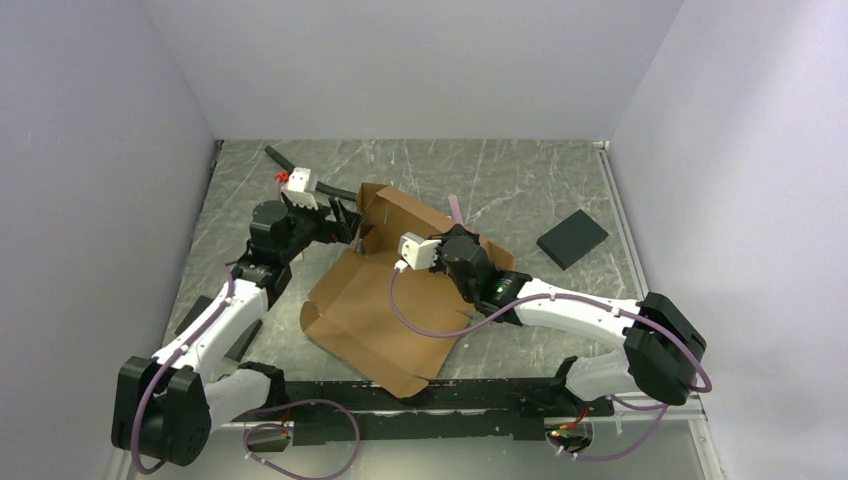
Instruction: Fold the paper box
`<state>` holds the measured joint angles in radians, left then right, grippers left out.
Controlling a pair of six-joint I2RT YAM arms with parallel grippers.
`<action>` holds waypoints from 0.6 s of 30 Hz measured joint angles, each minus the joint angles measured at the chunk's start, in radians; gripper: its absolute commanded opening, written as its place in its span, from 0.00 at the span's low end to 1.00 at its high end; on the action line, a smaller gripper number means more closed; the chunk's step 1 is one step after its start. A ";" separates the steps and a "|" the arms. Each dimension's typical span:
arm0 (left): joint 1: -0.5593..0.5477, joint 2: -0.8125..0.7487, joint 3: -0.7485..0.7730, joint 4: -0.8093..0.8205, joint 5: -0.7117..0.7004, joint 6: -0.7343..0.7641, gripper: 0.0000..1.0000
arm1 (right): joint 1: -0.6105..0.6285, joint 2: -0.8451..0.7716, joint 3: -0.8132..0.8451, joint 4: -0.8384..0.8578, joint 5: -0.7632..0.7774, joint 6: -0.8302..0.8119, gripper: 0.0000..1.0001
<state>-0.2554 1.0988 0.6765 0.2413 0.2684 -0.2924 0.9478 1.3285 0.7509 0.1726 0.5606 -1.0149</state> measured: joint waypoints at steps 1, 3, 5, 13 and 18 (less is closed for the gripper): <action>0.000 -0.010 -0.020 0.003 -0.003 -0.018 0.96 | 0.000 0.000 0.000 -0.001 0.000 0.002 0.01; -0.004 -0.011 -0.058 0.009 -0.005 -0.047 0.96 | 0.000 0.000 0.000 -0.001 0.000 0.006 0.01; -0.019 0.001 -0.084 0.006 -0.016 -0.069 0.94 | 0.000 0.000 0.000 -0.001 0.000 0.010 0.01; -0.122 0.119 -0.053 -0.018 -0.182 -0.080 0.61 | 0.000 0.000 0.000 -0.001 0.000 0.015 0.01; -0.123 0.220 0.060 -0.084 -0.277 -0.076 0.37 | 0.000 0.000 0.000 -0.001 0.000 0.016 0.01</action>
<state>-0.3786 1.3186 0.7361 0.1574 -0.0082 -0.3687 0.9478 1.3281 0.7513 0.1719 0.5610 -0.9985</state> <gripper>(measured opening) 0.523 0.021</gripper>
